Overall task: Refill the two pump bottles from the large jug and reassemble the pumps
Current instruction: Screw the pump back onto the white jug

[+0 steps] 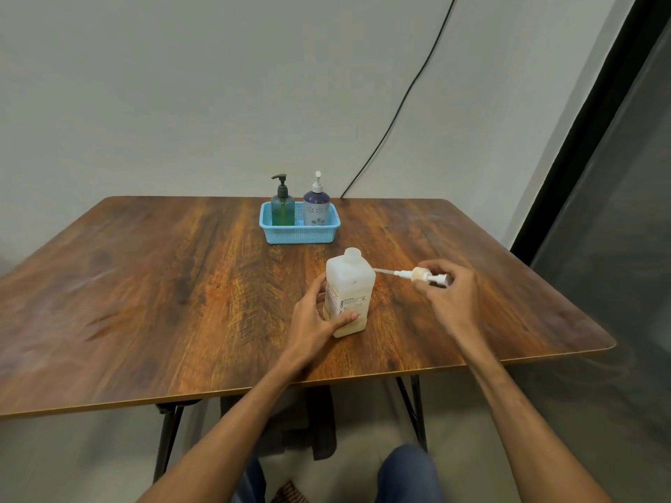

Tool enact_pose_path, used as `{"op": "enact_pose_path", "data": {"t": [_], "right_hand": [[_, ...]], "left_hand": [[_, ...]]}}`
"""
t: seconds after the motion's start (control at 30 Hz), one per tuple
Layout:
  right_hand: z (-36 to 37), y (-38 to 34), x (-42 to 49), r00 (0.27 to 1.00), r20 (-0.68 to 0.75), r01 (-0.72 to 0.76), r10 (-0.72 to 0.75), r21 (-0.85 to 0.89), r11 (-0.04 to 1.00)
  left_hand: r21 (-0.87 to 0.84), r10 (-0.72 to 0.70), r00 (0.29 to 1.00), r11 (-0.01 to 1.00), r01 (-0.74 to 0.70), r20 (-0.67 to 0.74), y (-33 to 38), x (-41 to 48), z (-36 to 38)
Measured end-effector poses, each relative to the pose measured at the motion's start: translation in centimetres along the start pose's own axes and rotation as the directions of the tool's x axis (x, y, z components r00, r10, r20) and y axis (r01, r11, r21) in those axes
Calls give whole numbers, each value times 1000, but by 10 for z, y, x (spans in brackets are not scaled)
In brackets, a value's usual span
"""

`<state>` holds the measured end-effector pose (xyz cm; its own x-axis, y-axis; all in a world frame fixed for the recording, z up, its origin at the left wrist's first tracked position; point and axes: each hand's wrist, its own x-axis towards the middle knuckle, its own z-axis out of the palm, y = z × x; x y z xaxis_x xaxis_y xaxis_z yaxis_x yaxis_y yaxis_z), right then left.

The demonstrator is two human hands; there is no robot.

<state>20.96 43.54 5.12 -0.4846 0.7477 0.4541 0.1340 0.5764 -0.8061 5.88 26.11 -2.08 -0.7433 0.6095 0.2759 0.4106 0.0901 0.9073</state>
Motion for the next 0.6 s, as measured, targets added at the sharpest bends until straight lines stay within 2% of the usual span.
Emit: {"op": "enact_pose_path", "data": {"t": [0.27,0.6], "right_hand": [[-35,-77,17,991,-51,123,-121,39,992],[-62,-149,31,975,16,220,-220,-4,975]], "left_hand": [[-38,8,1000,999,-8,1,-6,-2,2],[-92,11,1000,996,-12,-11,-6,-4,4]]}}
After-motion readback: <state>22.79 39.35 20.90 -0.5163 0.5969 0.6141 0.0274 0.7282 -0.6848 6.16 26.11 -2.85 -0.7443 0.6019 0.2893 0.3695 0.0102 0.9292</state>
